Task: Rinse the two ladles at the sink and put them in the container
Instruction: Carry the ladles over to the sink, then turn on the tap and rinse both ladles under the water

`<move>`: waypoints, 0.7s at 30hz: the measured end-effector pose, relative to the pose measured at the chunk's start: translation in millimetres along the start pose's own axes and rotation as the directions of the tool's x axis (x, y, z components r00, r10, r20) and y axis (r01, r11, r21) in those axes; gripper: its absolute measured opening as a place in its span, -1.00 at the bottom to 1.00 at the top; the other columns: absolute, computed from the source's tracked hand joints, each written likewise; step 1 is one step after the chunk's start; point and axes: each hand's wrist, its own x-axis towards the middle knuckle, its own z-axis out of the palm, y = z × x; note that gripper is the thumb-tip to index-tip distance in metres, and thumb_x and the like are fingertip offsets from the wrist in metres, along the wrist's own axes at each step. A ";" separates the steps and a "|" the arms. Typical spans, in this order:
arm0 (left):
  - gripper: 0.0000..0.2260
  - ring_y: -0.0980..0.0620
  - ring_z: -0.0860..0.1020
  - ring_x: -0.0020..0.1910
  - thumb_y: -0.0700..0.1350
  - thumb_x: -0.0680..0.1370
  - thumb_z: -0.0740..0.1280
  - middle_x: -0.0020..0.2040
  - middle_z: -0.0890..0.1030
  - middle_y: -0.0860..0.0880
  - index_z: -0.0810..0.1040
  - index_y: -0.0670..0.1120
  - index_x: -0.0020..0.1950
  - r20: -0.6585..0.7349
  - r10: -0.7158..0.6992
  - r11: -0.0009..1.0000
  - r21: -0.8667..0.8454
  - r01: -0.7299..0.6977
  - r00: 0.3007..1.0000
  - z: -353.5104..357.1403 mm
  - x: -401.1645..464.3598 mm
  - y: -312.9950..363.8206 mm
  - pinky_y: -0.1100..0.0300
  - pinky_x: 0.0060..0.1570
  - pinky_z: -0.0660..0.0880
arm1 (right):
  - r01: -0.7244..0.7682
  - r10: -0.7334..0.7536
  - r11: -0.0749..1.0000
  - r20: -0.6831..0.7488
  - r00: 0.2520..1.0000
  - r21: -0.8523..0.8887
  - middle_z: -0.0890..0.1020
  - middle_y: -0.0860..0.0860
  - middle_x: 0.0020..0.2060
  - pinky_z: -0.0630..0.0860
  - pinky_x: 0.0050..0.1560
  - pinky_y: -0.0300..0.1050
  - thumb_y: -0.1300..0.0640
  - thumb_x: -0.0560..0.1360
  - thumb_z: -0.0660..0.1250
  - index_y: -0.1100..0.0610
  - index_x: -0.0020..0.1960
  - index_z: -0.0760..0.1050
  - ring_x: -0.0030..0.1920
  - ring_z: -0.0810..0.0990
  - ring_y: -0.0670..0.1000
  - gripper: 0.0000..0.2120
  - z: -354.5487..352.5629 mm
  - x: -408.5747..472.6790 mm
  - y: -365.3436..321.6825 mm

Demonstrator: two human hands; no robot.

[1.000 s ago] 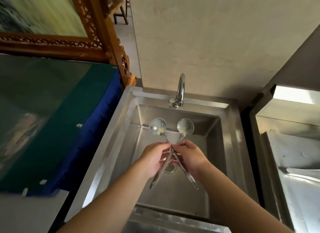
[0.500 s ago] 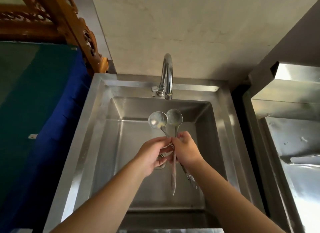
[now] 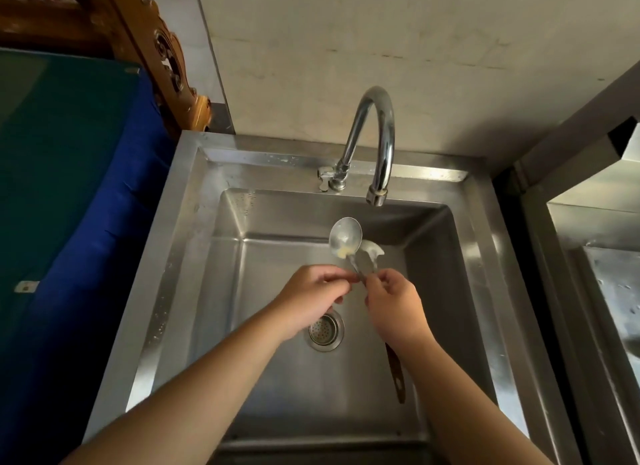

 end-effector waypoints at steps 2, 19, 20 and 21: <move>-0.84 0.17 0.59 -0.29 -0.09 0.46 0.36 -0.24 0.71 0.06 0.71 0.15 -0.14 -0.063 0.064 0.979 0.198 -0.051 0.996 -18.5 16.1 8.2 0.27 -0.23 0.50 | 0.027 -0.028 0.999 -0.026 0.999 -0.033 0.65 0.04 -0.31 0.53 -0.24 0.00 0.03 0.58 0.25 0.12 -0.09 0.54 -0.33 0.55 0.01 -0.81 -1.3 3.6 1.6; -0.66 -0.18 0.53 0.17 -0.03 0.43 0.48 0.16 0.56 -0.14 0.58 -0.15 0.14 0.049 0.440 0.243 0.955 -0.171 0.897 -69.7 142.6 101.6 -0.03 0.14 0.51 | 0.085 -0.084 0.986 -0.013 0.996 0.142 0.65 0.01 -0.42 0.50 -0.60 -0.14 0.04 0.61 0.33 0.06 -0.03 0.41 -0.61 0.50 -0.02 -0.86 -23.7 -6.6 -0.1; -0.73 -0.18 0.54 0.12 -0.07 0.44 0.46 0.12 0.57 -0.14 0.59 -0.16 0.08 0.051 0.446 0.246 0.953 -0.177 0.894 -69.5 143.8 103.2 -0.02 0.10 0.53 | 0.086 -0.087 0.985 -0.002 0.996 0.148 0.65 0.02 -0.41 0.50 -0.60 -0.14 0.05 0.61 0.33 0.06 -0.03 0.40 -0.61 0.51 0.00 -0.87 -24.6 -6.7 -1.0; -0.77 -0.18 0.56 0.08 -0.11 0.43 0.46 0.09 0.57 -0.15 0.60 -0.16 0.04 0.051 0.446 0.249 0.952 -0.178 0.894 -68.7 144.2 104.6 -0.01 0.06 0.54 | 0.088 -0.090 0.985 0.008 0.996 0.151 0.65 0.04 -0.40 0.50 -0.60 -0.14 0.05 0.61 0.32 0.06 -0.03 0.40 -0.61 0.53 0.02 -0.87 -25.4 -6.6 -1.3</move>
